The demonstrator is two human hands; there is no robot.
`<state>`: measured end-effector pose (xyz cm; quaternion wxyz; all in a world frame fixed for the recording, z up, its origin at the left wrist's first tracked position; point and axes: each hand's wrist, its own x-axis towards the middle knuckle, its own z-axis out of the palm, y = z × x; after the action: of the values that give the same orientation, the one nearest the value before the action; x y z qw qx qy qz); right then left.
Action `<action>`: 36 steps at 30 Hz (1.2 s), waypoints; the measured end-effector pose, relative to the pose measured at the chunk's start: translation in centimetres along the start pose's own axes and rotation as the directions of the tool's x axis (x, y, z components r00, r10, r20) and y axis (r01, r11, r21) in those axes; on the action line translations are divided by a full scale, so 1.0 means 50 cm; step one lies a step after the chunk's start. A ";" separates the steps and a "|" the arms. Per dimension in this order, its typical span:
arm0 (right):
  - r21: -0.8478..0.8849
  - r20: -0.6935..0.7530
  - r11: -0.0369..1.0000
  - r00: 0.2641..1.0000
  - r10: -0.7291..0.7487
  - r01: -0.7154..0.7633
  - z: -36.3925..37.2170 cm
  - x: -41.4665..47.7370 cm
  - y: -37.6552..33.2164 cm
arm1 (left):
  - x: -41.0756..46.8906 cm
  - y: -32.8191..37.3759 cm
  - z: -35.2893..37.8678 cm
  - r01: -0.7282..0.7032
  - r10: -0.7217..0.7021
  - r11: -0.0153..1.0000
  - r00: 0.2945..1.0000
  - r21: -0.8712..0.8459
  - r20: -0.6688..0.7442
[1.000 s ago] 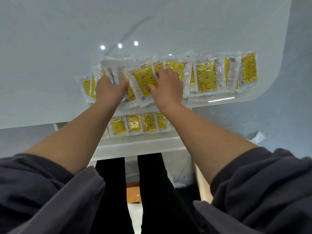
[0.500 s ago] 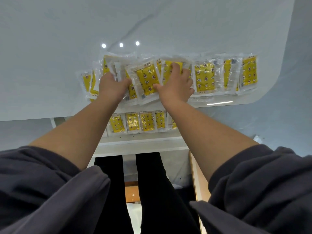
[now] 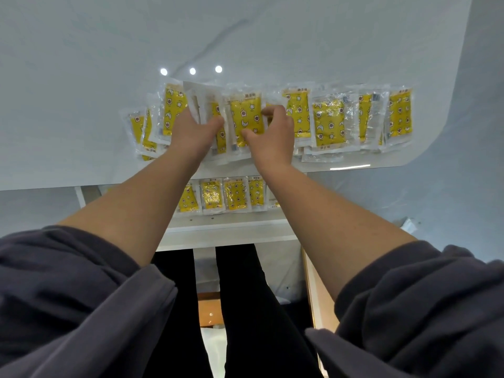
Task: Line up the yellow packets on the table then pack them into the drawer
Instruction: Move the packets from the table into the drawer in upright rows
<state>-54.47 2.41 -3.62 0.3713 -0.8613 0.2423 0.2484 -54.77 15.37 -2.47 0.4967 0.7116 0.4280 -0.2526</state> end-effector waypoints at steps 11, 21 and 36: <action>-0.078 -0.027 0.965 0.969 0.247 -0.249 0.023 -0.006 -0.030 | 0.013 -0.014 0.002 -0.028 0.028 0.999 1.000 0.019 -0.002; -0.193 -0.143 0.969 0.982 0.126 -0.152 0.022 0.006 -0.001 | 0.026 -0.037 -0.013 -0.059 0.059 0.998 0.997 0.003 0.055; 0.554 0.277 0.804 0.959 0.069 -0.217 -0.003 -0.128 0.108 | -0.035 -0.182 -0.204 0.066 -0.071 0.997 0.972 0.033 0.226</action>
<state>-62.54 0.48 -2.44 0.6221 -0.6495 0.3237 0.2939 -64.14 25.46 -1.69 0.5240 0.6693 0.3895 -0.3546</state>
